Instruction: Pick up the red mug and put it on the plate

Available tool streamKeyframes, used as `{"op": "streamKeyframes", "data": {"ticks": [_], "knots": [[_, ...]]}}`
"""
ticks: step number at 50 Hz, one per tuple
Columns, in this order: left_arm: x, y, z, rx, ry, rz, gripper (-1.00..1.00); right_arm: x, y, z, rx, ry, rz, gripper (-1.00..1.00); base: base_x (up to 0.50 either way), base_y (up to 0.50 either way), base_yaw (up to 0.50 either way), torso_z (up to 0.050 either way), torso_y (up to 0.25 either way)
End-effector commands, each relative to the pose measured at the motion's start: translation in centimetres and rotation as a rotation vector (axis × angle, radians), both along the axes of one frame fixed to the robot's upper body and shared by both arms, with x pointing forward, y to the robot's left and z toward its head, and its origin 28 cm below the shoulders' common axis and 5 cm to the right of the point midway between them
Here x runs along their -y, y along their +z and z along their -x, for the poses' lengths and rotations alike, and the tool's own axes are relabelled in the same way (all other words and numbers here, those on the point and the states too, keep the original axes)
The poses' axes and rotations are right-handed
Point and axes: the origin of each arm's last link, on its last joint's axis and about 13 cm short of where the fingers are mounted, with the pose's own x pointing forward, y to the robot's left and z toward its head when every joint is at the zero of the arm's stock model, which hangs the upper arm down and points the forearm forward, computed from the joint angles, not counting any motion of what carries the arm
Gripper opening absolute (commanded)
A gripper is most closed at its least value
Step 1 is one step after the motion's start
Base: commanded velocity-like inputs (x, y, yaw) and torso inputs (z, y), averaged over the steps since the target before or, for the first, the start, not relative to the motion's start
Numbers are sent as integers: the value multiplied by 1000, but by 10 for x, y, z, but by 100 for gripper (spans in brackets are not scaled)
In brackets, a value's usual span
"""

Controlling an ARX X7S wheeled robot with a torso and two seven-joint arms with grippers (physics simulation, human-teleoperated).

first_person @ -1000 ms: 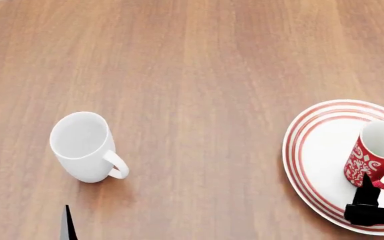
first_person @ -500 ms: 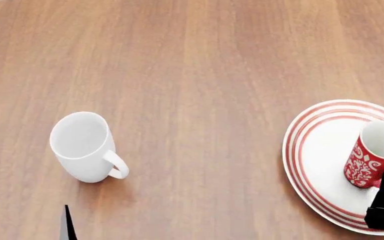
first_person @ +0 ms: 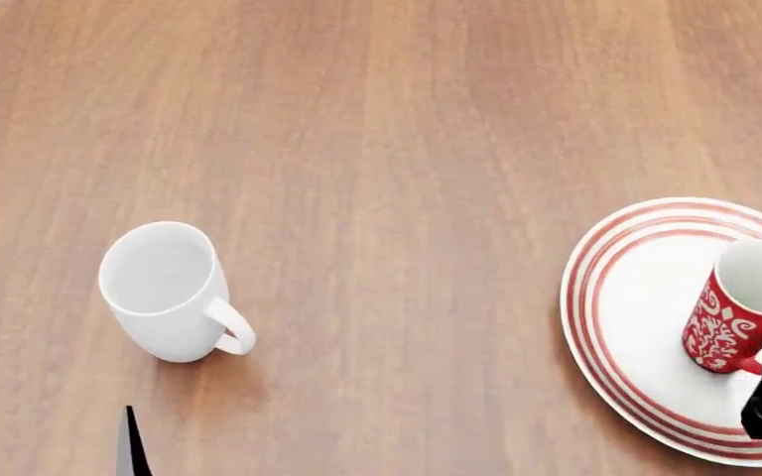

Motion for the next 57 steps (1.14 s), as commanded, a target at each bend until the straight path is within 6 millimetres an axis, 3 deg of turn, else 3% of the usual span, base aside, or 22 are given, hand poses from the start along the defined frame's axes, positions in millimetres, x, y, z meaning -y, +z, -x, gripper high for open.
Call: {"op": "streamKeyframes", "data": {"ticks": [1,57], "knots": [[0,0,0,2,-1,1,100,-12,26,12,84,66,29,100,0,0,0,0,0],[0,0,0,6,-1,0,100,-73,112,69,417,365,191,100,0,0,0,0,0]]}}
